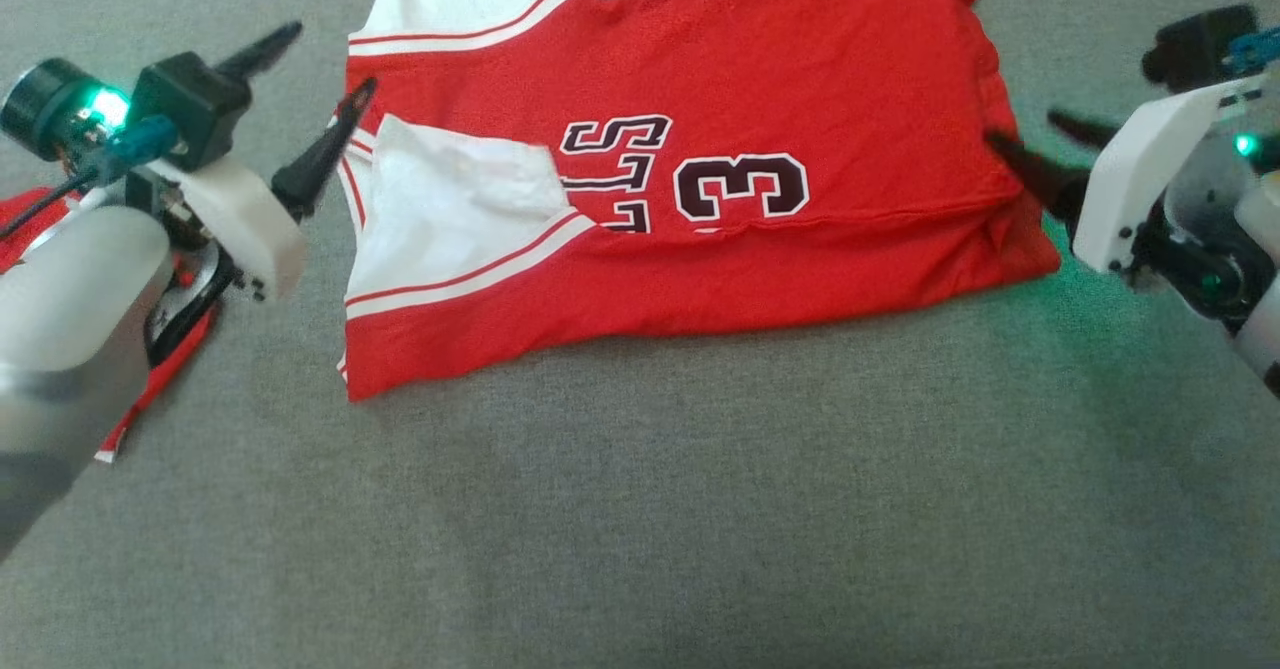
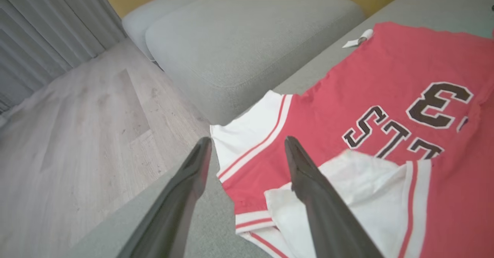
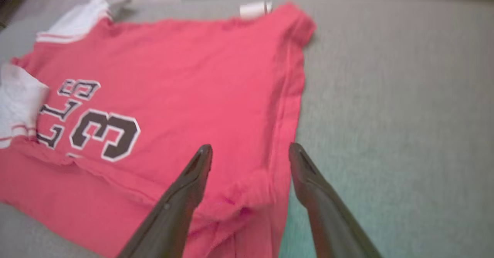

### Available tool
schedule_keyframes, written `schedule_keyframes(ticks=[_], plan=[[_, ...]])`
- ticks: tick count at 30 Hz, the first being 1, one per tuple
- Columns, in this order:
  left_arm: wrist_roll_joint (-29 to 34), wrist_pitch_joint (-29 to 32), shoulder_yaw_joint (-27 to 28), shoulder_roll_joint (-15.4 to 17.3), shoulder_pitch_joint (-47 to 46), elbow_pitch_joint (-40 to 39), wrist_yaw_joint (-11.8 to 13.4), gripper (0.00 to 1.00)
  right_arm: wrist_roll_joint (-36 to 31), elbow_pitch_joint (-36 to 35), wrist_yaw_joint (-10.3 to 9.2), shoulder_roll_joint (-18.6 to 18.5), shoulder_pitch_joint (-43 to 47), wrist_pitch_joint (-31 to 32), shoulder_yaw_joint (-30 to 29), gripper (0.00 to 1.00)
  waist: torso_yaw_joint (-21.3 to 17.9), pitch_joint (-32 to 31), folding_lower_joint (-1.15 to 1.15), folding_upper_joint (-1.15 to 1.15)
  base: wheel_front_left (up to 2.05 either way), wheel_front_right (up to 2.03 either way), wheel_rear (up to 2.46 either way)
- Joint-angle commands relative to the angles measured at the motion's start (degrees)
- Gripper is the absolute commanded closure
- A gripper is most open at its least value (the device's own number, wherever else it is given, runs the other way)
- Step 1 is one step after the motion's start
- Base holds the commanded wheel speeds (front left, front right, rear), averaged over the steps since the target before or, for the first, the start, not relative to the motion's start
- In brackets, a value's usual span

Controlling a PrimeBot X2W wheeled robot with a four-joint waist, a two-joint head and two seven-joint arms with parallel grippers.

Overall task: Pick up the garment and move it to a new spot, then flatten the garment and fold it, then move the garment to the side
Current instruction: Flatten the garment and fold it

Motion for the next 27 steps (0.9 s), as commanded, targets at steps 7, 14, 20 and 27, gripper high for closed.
schedule_keyframes(ticks=[7, 14, 20, 27], plan=[[-1.78, -6.66, 11.61, -0.07, 2.45, -2.57, 7.72, 0.00, -2.55, -1.30, 0.42, 0.69, 1.33, -20.70, -4.79, 0.00, -0.09, -3.31, 0.00, 0.00, 0.00, 0.00, 0.00], [1.91, -6.73, 29.67, -0.99, 17.55, -18.61, 15.42, 0.00, -9.41, 3.00, 0.42, 4.58, 6.76, -31.68, -11.32, 0.00, -0.39, -7.76, 0.00, 0.00, 0.00, 0.00, 0.00], [9.78, -6.74, 41.56, -7.17, 32.64, -28.70, 18.77, 0.00, -27.37, -3.89, 0.42, 8.71, 18.48, -31.80, -32.92, 0.00, 0.30, -9.87, 0.00, 0.00, 0.00, 0.00, 0.00], [17.74, -6.75, 48.93, -15.76, 43.77, -31.55, 17.02, 0.00, -43.98, -13.34, 0.42, 17.25, 35.46, -31.81, -51.56, 0.00, 1.39, -11.03, 0.00, 0.00, 0.00, 0.00, 0.00]])
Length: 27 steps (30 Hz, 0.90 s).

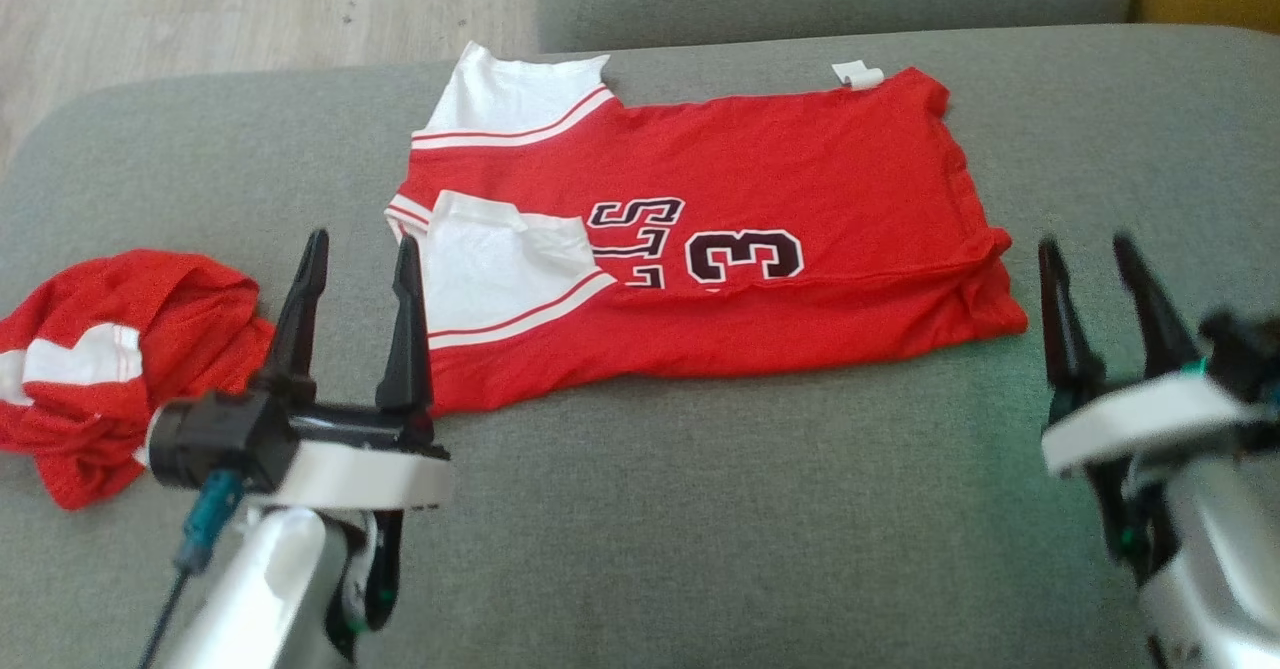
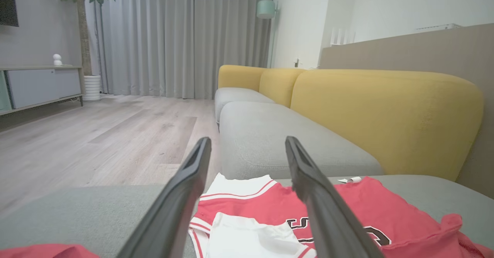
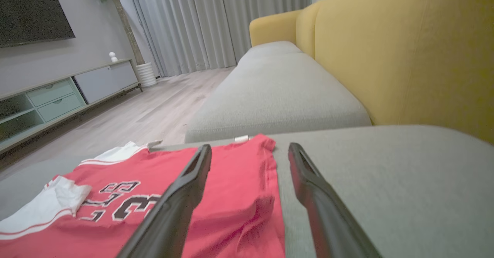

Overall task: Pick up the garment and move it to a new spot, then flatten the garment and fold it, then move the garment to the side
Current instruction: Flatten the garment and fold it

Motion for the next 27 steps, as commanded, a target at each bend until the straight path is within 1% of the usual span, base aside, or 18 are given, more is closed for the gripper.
schedule_keyframes(ticks=[1, 3, 7, 10, 13, 17, 22, 25, 27], plan=[[0.96, -0.29, 3.23, 0.33, -2.19, -2.08, -0.45, 0.00, -0.95, -2.53, 0.42, -0.20, -1.24, -0.60, -0.26, 0.00, 0.25, 0.06, 0.01, 0.00, 0.00, 0.00, 0.00], [3.77, -0.29, 4.96, -1.77, -0.51, -1.80, -2.31, 0.00, -4.29, -4.60, 0.42, 1.55, 1.24, -0.60, -2.98, 0.00, 0.49, 0.27, 0.01, 0.00, 0.00, 0.00, 0.00], [8.20, -0.29, 8.72, -6.27, 2.53, -0.64, -4.98, 0.00, -9.83, -8.00, 0.42, 4.11, 4.59, -0.60, -5.21, 0.00, 0.63, 0.43, 0.01, 0.00, 0.00, 0.00, 0.00], [11.40, -0.29, 11.09, -8.99, 4.98, 0.70, -6.77, 0.00, -12.42, -9.48, 0.42, 6.00, 6.24, -0.61, -5.88, 0.00, 0.42, 0.27, 0.01, 0.00, 0.00, 0.00, 0.00], [12.81, -0.29, 13.81, -11.16, 6.84, 1.40, -8.48, 0.00, -13.83, -10.49, 0.42, 7.82, 7.18, -0.61, -6.52, 0.00, 0.13, 0.26, 0.01, 0.00, 0.00, 0.00, 0.00], [14.52, -0.29, 16.50, -12.61, 7.56, 2.03, -10.60, 0.00, -14.53, -10.89, 0.42, 8.99, 7.55, -0.61, -7.08, 0.00, -0.14, 0.45, 0.01, 0.00, 0.00, 0.00, 0.00], [15.89, -0.29, 18.56, -13.31, 6.36, 3.89, -12.58, 0.00, -14.68, -10.95, 0.42, 9.26, 7.08, -0.61, -7.10, 0.00, -0.53, 1.18, 0.01, 0.00, 0.00, 0.00, 0.00], [16.94, -0.29, 18.38, -13.45, 5.16, 7.49, -13.32, 0.00, -14.56, -10.54, 0.42, 9.19, 6.65, -0.61, -7.07, 0.00, -0.80, 1.97, 0.01, 0.00, 0.00, 0.00, 0.00], [17.59, -0.29, 18.44, -13.50, 3.82, 11.17, -13.06, 0.00, -14.51, -10.29, 0.42, 9.13, 6.41, -0.61, -6.76, 0.00, -1.10, 2.45, 0.01, 0.00, 0.00, 0.00, 0.00]])
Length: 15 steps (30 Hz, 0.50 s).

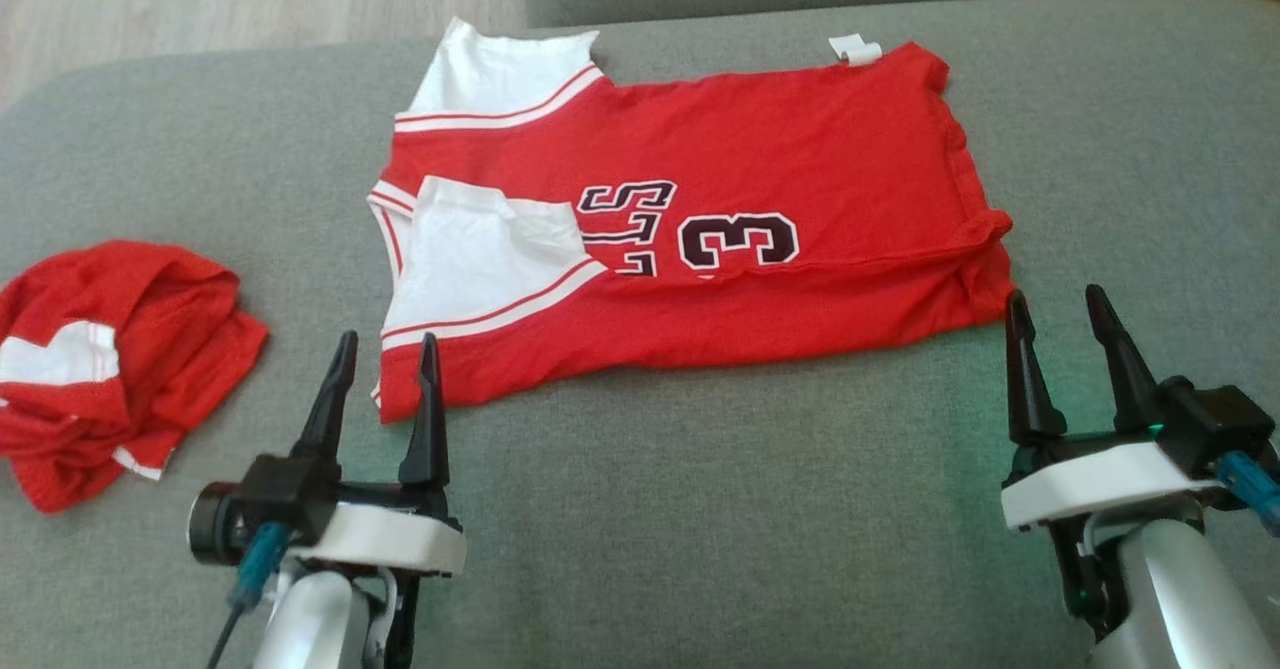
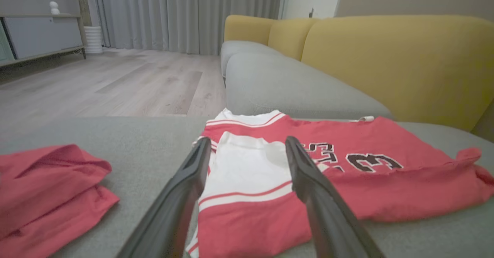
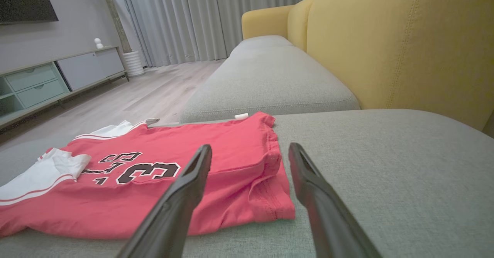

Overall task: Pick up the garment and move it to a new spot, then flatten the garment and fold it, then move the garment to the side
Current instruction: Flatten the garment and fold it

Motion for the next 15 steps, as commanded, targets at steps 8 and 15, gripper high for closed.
schedule_keyframes(ticks=[8, 15], plan=[[1.43, 0.71, 3.87, 0.66, -10.16, 18.81, 5.01, 0.00, 0.48, -1.06, 0.42, -0.15, -3.05, -0.61, 2.45, 0.00, -2.25, 1.97, 0.00, 0.00, 0.00, 0.00, 0.00], [1.60, 3.77, 4.06, 1.84, -14.79, 28.81, 6.50, 0.00, 1.05, -1.04, 0.42, -0.31, -3.61, -0.61, 2.81, 0.00, -3.37, 2.89, 0.00, 0.00, 0.00, 0.00, 0.00]])
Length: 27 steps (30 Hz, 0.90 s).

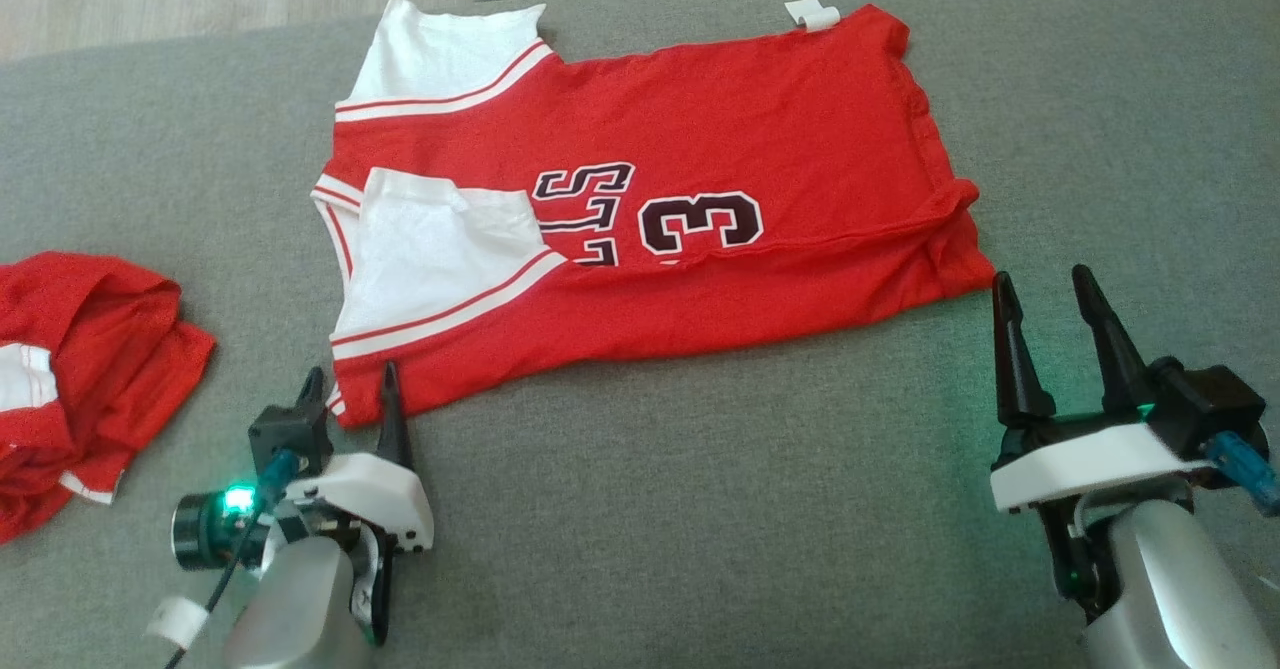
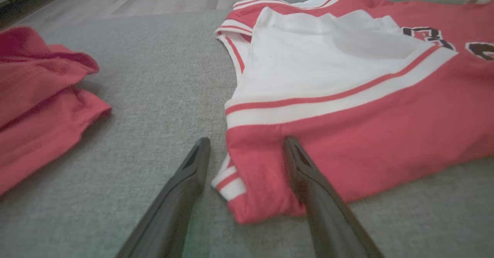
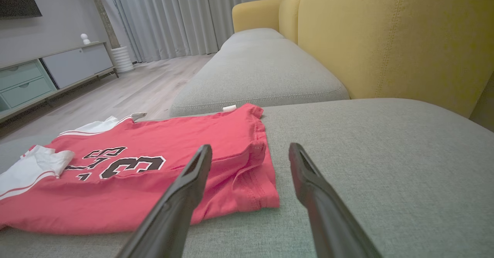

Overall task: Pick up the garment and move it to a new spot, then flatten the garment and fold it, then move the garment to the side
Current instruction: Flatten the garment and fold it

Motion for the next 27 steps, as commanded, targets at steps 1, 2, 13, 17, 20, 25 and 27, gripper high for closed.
schedule_keyframes(ticks=[1, 2, 13, 17, 20, 25, 27], plan=[[0.29, 0.22, 2.00, 1.67, -1.62, -0.11, 0.37, 0.00, 0.59, -1.59, 0.42, -0.27, -1.78, -0.61, 1.30, 0.00, -0.20, 0.15, -0.01, 0.00, 0.00, 0.00, 0.00], [0.32, 0.77, 1.87, 1.78, -2.11, 1.16, 0.42, 0.00, 0.69, -1.54, 0.42, -0.21, -1.77, -0.61, 1.22, 0.00, -0.30, 0.20, -0.01, 0.00, 0.00, 0.00, 0.00], [-0.30, -1.73, -0.36, 1.14, -5.65, 5.09, -2.61, 1.00, -0.11, 3.14, 0.42, 0.25, -2.30, -0.61, -0.96, 0.00, 0.91, -0.10, -0.01, 0.00, 0.00, 0.00, 0.00], [0.77, -3.82, -2.22, 0.76, -5.83, 1.14, -3.34, 1.00, -1.15, 10.19, 0.42, 0.83, -5.29, 0.54, -4.02, 0.00, 2.53, -0.41, -0.01, 0.00, 0.00, 0.00, 0.00], [1.23, -4.19, -3.48, 0.42, -5.07, -2.79, -3.60, 1.00, -2.42, 14.11, 0.42, 1.16, -8.29, 0.95, -4.44, 0.00, 3.82, -0.40, -0.01, 0.00, 0.00, 0.00, 0.00], [1.71, -4.27, -5.60, 0.03, -3.25, -9.42, -3.76, 1.00, -7.17, 19.77, 0.42, 0.13, -12.57, 1.52, -3.32, 0.00, 5.69, 0.14, -0.01, 0.00, 0.00, 0.00, 0.00], [1.65, -4.27, -6.38, -0.07, -2.76, -11.02, -3.88, 1.00, -10.91, 22.30, 0.42, -0.45, -14.05, 1.79, -4.42, 0.00, 6.26, 0.46, -0.01, 0.00, 0.00, 0.00, 0.00]])
